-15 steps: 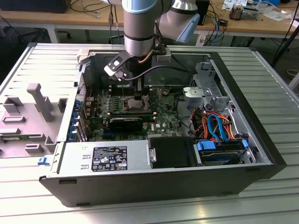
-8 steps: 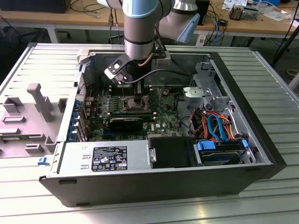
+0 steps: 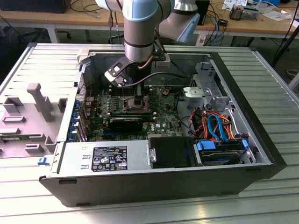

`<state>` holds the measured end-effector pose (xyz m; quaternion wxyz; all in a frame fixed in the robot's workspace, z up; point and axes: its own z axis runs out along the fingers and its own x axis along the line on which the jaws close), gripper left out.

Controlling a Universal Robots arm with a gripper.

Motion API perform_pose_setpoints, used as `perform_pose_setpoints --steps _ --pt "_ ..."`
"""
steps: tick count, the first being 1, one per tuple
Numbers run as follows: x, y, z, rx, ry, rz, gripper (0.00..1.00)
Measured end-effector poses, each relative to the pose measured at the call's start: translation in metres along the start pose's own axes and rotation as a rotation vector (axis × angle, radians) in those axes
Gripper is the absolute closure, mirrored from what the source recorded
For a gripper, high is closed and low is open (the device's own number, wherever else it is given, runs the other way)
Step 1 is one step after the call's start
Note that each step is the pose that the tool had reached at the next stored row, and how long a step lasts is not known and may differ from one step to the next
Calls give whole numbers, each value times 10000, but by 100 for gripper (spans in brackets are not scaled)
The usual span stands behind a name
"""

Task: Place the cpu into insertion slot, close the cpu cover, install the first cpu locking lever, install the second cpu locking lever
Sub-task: 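Place the cpu into insertion slot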

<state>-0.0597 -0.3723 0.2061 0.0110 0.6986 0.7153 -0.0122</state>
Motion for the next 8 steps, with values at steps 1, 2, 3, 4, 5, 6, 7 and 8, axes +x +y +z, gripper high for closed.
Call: perform_pose_setpoints --steps 1,2,3,4,5,6,7,8 --pt "0 0 4 0 0 1 89" --pt "-1 0 7 -1 2 1 89" --pt "-1 0 8 -3 6 1 89" --pt "-1 1 8 -4 9 1 89" --pt "-1 1 4 -7 11 1 89" --pt "-1 1 -3 -12 18 1 89" --pt "0 2 -12 -15 24 1 89" --pt "-2 1 -33 -8 13 1 89"
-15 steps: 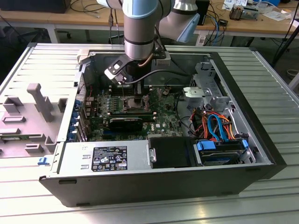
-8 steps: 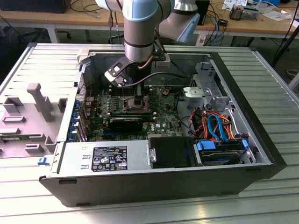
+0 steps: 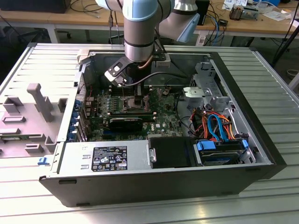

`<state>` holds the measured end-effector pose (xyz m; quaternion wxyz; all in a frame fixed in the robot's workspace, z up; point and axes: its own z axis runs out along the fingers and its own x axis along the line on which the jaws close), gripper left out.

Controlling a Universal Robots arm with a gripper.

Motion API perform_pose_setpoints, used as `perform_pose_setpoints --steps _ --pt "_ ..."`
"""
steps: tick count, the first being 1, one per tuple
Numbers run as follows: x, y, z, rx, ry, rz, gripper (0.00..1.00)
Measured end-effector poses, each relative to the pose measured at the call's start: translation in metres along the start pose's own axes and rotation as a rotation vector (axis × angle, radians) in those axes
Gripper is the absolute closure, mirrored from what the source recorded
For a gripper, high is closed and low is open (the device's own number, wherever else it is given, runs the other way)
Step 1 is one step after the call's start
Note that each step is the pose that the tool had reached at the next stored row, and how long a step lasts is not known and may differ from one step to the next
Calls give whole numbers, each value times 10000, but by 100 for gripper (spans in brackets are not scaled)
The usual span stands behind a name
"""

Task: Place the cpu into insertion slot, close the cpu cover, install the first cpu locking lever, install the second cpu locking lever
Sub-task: 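Place the cpu into insertion slot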

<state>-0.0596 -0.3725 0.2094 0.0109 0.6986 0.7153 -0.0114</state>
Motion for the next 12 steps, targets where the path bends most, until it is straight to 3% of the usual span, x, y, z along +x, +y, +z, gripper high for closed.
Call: perform_pose_setpoints --steps 12 --pt "-10 -1 -287 4 -5 0 89"
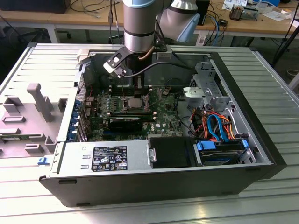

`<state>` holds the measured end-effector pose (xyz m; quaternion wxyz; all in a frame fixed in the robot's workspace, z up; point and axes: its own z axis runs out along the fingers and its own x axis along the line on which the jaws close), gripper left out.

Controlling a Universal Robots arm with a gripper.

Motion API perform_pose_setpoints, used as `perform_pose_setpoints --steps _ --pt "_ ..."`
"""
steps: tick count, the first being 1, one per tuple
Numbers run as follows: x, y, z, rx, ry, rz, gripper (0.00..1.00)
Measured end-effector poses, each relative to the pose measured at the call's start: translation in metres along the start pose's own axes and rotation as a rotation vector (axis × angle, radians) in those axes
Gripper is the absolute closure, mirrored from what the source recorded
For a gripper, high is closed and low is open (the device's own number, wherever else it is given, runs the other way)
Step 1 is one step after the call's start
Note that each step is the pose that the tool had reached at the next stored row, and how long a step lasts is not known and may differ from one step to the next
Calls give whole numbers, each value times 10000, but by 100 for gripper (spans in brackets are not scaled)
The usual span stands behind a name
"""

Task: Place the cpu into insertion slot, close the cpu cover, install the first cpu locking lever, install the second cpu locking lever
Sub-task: 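Place the cpu into insertion slot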

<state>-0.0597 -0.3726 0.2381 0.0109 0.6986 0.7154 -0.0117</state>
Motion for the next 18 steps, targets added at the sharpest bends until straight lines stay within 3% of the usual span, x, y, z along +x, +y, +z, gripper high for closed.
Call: perform_pose_setpoints --steps 9,18 --pt "-7 0 -223 -2 2 -16 89" --pt "-7 0 -224 0 4 -16 89"
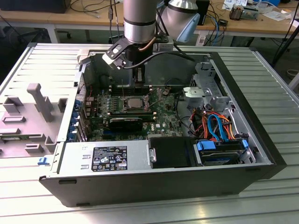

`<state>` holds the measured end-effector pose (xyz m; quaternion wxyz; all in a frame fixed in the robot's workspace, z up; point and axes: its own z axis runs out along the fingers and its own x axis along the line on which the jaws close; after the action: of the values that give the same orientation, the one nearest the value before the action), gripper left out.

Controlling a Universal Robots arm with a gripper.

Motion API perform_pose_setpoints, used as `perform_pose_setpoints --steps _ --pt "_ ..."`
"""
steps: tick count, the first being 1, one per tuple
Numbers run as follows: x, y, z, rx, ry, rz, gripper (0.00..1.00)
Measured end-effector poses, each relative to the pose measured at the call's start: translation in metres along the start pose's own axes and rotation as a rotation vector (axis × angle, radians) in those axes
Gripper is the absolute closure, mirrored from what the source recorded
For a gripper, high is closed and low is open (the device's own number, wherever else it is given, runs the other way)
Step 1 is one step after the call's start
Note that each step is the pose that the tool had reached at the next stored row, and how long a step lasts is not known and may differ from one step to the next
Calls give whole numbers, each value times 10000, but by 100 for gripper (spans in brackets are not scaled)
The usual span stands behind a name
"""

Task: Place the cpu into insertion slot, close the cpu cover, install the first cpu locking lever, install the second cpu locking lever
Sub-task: 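Close the cpu cover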

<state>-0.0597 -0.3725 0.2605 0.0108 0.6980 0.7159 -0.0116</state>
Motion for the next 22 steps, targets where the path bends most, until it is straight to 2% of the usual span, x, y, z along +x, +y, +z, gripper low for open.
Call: perform_pose_setpoints --steps 6,14,19,22 --pt "0 0 0 0 2 -9 89" --pt "-2 29 2 -10 1 -750 89" --pt "-12 45 9 -12 2 -805 89" --pt "-49 53 11 -10 2 -805 89"
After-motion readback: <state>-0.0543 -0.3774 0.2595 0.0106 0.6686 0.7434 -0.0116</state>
